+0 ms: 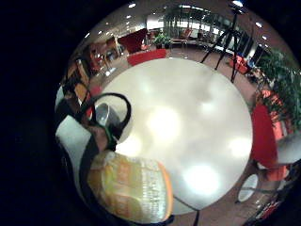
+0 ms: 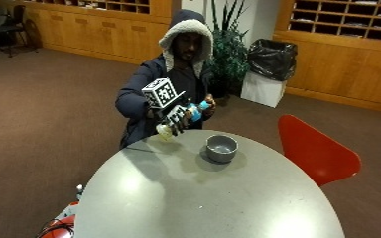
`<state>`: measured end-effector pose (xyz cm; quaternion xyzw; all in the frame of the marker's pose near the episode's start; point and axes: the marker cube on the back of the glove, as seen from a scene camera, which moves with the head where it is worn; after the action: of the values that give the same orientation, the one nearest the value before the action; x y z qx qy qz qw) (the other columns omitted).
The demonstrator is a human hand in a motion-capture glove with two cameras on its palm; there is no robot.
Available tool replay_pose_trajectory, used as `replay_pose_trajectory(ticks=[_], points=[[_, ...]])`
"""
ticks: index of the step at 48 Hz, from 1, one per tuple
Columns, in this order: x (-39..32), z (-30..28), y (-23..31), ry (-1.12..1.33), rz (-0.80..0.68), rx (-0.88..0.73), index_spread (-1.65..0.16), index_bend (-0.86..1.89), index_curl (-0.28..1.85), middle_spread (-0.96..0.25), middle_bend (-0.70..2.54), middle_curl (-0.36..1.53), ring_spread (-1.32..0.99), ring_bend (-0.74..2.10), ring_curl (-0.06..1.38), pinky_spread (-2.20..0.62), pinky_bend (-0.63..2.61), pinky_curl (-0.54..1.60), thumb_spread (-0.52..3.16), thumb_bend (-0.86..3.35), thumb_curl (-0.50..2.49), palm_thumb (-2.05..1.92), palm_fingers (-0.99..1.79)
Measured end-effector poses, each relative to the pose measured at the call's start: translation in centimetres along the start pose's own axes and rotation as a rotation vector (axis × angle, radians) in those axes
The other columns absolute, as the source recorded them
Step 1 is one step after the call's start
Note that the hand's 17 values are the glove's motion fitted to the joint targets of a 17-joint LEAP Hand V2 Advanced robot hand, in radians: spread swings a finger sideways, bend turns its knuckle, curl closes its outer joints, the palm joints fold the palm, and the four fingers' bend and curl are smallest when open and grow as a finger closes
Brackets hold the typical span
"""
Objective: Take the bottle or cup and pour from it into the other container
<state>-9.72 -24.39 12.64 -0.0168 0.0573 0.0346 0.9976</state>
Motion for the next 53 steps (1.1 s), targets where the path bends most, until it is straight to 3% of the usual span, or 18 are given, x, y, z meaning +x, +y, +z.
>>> replay_pose_trajectory(ticks=[30,53], points=[[-6.4,5.6,-5.0,0.625,-0.179,-0.360,-0.27,0.14,0.38,-0.26,0.41,0.51,-0.21,0.66,0.45,-0.15,0.49,0.38,0.25,-0.04,0.71,0.92,1.24],[-7.7,9.7,-5.5,0.853,-0.263,-0.474,-0.27,0.14,0.38,-0.26,0.41,0.51,-0.21,0.66,0.45,-0.16,0.49,0.38,0.25,-0.04,0.72,0.92,1.24]])
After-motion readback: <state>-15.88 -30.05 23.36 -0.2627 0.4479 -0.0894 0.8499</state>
